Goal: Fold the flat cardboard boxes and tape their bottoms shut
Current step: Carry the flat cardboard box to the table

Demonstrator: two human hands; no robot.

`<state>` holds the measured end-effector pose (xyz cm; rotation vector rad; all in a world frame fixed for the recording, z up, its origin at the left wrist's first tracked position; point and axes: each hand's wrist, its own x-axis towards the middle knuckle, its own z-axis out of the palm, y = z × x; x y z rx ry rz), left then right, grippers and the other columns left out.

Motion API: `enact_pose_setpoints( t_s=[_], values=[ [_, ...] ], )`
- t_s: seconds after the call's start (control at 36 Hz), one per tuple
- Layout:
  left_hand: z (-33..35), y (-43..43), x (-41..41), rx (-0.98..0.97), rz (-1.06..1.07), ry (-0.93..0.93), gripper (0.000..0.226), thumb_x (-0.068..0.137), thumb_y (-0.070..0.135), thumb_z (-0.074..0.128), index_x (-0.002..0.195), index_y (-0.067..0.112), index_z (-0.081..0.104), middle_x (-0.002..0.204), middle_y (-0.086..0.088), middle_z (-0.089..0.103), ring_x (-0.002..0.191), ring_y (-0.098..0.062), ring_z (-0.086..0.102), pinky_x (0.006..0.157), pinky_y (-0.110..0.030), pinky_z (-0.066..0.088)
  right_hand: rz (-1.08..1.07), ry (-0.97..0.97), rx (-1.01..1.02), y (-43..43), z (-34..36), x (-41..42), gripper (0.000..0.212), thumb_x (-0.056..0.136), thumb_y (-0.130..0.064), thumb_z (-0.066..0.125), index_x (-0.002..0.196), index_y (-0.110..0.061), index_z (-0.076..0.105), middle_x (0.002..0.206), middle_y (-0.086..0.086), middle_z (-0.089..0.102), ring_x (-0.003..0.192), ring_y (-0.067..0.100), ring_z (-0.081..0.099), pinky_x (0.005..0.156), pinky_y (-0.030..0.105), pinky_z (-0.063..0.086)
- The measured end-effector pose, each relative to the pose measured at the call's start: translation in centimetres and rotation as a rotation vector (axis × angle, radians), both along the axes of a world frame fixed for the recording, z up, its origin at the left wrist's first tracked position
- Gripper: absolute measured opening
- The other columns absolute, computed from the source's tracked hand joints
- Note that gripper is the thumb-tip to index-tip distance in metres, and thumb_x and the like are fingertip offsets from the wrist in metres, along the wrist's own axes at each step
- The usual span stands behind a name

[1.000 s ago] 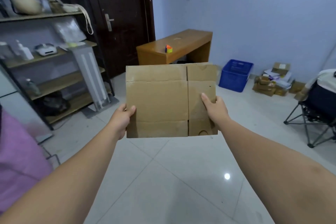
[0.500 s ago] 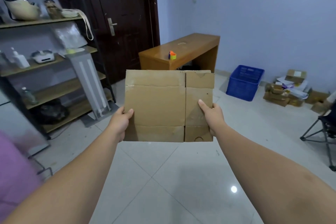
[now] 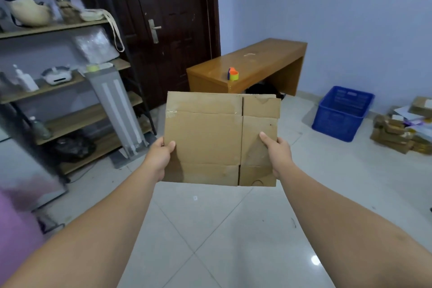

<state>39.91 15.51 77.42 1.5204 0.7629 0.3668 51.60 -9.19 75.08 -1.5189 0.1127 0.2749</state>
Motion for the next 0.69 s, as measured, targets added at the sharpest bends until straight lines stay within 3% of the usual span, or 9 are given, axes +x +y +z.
enact_pose_setpoints(
  t_s=[0.08,0.17,0.28,0.33,0.47,0.69],
  values=[
    [-0.3,1.2,2.2,0.007,-0.006,0.002,0.029,0.102,0.015,0.041,0.128,0.015,0.052,0.118,-0.001,0.057,0.104,-0.020,0.051,0.092,-0.035,0.039,0.008,0.014,0.000,1.2,-0.4,2.4,0.038,0.089,-0.039,0.063,0.118,-0.016,0.052,0.108,-0.001,0.061,0.100,0.020,0.058,0.084,0.033,0.044],
    [-0.9,2.7,4.3,0.006,-0.005,0.034,0.029,0.101,0.017,0.043,0.128,0.016,0.053,0.123,-0.001,0.058,0.112,-0.023,0.053,0.104,-0.042,0.038,0.006,0.013,-0.008,2.5,-0.6,4.5,0.037,0.089,-0.039,0.063,0.117,-0.017,0.052,0.107,-0.002,0.061,0.098,0.020,0.057,0.082,0.032,0.042],
    [-1.6,5.6,7.5,-0.010,-0.012,0.056,0.028,0.100,0.018,0.044,0.126,0.018,0.054,0.125,-0.004,0.060,0.115,-0.026,0.054,0.105,-0.048,0.039,0.004,0.019,-0.007,4.8,-0.9,7.5,0.030,0.091,-0.036,0.061,0.111,-0.018,0.048,0.099,-0.005,0.057,0.096,0.018,0.054,0.082,0.031,0.039],
    [-1.9,7.5,9.5,-0.022,-0.015,0.059,0.027,0.100,0.019,0.044,0.126,0.018,0.054,0.124,-0.003,0.060,0.114,-0.025,0.054,0.104,-0.049,0.039,0.011,0.038,-0.017,6.6,-1.0,9.2,0.032,0.090,-0.038,0.063,0.111,-0.016,0.051,0.106,-0.001,0.061,0.098,0.019,0.057,0.085,0.034,0.045],
    [-2.5,12.8,15.3,-0.059,-0.028,0.053,0.028,0.100,0.020,0.045,0.127,0.019,0.054,0.123,-0.001,0.060,0.112,-0.025,0.055,0.103,-0.048,0.040,-0.026,0.059,-0.022,11.9,-1.4,14.4,0.034,0.088,-0.040,0.064,0.112,-0.018,0.055,0.108,0.001,0.065,0.103,0.024,0.061,0.098,0.047,0.047],
    [-2.9,21.8,25.2,-0.122,0.001,0.036,0.038,0.099,0.018,0.049,0.137,0.014,0.047,0.130,0.001,0.053,0.114,-0.022,0.048,0.093,-0.035,0.036,-0.077,0.065,-0.056,21.2,-1.5,22.9,0.046,0.085,-0.047,0.064,0.120,-0.016,0.055,0.109,0.004,0.065,0.101,0.027,0.062,0.097,0.050,0.047]
  ],
)
